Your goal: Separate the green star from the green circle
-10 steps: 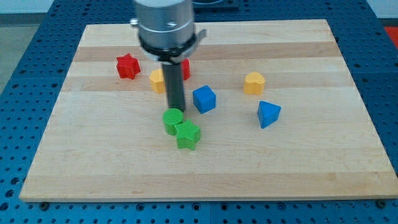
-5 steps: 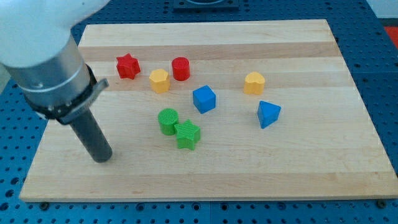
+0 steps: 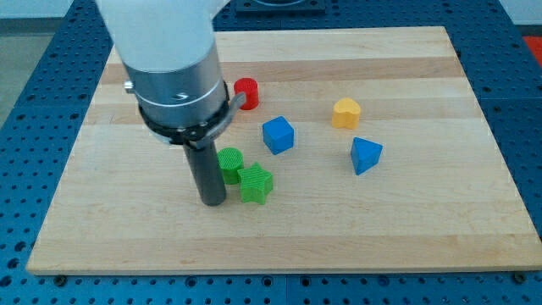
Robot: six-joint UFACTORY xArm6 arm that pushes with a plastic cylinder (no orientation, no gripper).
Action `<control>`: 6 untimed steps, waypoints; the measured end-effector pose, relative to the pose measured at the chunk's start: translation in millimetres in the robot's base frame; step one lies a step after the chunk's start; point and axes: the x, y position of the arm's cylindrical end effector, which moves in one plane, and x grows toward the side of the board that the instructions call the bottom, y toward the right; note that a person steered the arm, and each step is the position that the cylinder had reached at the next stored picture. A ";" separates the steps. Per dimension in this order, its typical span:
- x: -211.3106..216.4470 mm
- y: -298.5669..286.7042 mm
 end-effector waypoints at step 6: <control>-0.1 61.2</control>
